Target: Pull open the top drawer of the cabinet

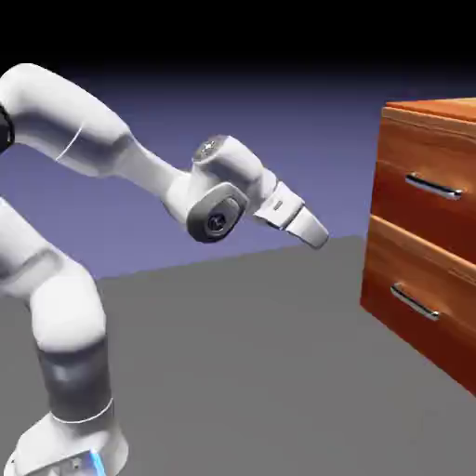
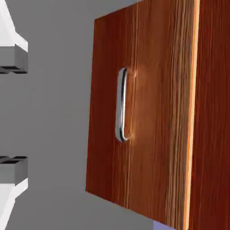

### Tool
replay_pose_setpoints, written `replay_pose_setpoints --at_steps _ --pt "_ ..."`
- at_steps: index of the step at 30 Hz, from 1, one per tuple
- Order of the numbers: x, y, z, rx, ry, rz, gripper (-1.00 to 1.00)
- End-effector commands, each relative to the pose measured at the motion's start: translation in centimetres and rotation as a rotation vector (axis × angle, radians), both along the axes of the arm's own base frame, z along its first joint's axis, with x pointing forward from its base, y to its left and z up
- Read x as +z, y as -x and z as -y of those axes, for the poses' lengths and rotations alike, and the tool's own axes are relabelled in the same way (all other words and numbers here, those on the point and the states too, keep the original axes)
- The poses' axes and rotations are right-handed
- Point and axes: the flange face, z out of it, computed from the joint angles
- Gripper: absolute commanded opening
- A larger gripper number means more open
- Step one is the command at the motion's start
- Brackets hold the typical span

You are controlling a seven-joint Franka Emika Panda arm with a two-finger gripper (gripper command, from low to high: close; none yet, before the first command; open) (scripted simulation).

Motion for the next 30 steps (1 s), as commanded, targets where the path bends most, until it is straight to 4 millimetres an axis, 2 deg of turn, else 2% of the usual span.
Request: replay_pose_setpoints --at_steps 1,9,18,24,30 --pt "-0.7 -0.5 -0.6 0.060 0.069 -0.025 0.00" --pt "-7.5 -3.7 -5.3 0.590 0.553 -0.232 0.00" --pt "-15.7 -5.0 -10.1 1.267 0.953 -0.388 0.00" --pt "-20.3 -5.0 -13.3 1.736 1.158 -0.391 0.00" --pt "-23.6 -4.6 -16.5 2.180 1.348 -0.286 0.00"
